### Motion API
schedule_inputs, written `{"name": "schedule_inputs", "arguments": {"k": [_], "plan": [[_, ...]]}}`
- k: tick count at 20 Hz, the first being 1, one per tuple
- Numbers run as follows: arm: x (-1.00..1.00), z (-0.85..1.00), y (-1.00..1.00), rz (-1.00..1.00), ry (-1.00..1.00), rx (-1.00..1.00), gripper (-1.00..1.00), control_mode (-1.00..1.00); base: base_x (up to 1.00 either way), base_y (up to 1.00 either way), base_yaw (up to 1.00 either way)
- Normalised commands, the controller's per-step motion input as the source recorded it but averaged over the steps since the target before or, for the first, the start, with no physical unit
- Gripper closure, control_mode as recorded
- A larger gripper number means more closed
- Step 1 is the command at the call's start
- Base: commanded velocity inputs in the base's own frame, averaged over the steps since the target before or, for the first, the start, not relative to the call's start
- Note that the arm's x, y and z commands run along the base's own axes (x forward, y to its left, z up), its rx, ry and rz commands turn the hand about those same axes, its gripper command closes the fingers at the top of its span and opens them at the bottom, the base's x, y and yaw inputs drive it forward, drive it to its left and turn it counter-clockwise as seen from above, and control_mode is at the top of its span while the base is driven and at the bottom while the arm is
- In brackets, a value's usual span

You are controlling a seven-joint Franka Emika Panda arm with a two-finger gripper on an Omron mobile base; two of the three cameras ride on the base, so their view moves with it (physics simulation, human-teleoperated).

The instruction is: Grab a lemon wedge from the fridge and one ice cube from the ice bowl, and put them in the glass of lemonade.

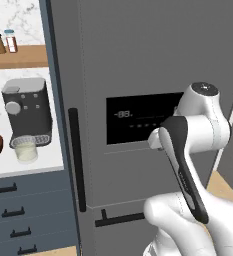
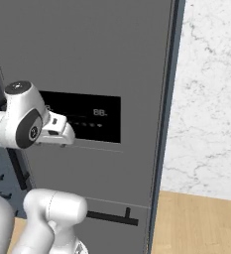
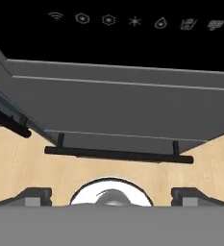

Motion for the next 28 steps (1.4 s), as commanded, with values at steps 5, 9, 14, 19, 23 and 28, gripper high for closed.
{"name": "schedule_inputs", "arguments": {"k": [5, 9, 14, 19, 23, 28], "plan": [[-0.03, 0.00, 0.04, 0.00, 0.00, 0.00, -1.00, -1.00, 0.00, 0.00, 0.00], [0.04, -0.05, 0.34, 0.00, 0.00, 0.00, -1.00, 1.00, 0.07, 0.50, -0.02], [0.00, 0.00, 0.00, 0.00, 0.00, 0.00, -1.00, 1.00, 0.09, 1.00, -0.23], [0.00, 0.00, 0.00, 0.00, 0.00, 0.00, -1.00, 1.00, -0.08, 1.00, -0.47], [0.00, 0.00, 0.00, 0.00, 0.00, 0.00, -1.00, 1.00, 0.00, 0.89, -0.42], [0.00, 0.00, 0.00, 0.00, 0.00, 0.00, -1.00, 1.00, -0.02, 0.33, -0.14]]}}
